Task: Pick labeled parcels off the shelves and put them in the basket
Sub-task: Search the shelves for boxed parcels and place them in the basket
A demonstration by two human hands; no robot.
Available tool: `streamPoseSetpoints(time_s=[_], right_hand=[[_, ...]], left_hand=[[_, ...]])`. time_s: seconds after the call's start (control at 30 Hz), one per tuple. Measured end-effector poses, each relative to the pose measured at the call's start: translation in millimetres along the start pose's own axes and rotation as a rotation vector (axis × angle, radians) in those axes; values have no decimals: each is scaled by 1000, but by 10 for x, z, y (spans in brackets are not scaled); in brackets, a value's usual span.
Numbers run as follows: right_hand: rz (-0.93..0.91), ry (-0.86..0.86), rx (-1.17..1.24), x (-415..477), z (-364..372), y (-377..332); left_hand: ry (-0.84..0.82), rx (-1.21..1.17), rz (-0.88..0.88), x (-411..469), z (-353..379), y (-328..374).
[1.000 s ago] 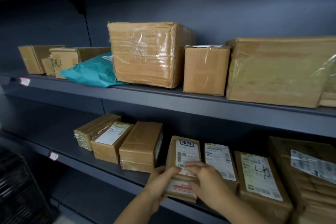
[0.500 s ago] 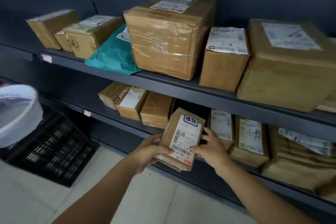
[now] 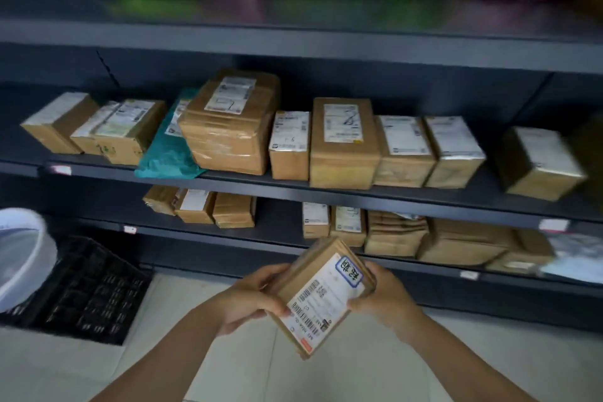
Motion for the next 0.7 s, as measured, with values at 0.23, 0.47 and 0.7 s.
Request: streamPoseSetpoints(time_s=[0.23,0.47,0.7], right_hand=[[-97,296,151,-1347,-1264,421],[-177,522,261,-3228,-2543,1425],[-121,936,342,-5371,-3626,2652]], left_hand=[[27,-3,215,-254,1442,823],[-44,58,291,-599,3581,1095],[-309,243,392,-1010,6132,1178]])
Point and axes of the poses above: each hand's wrist, its own x-axis towards the middle knuckle, its own z-axis out of the palm, y = z × x, the point moved 6 cm from there along x, towards the middle knuckle, and after that the axes turned 4 degrees about x, right-handed, at the moved point
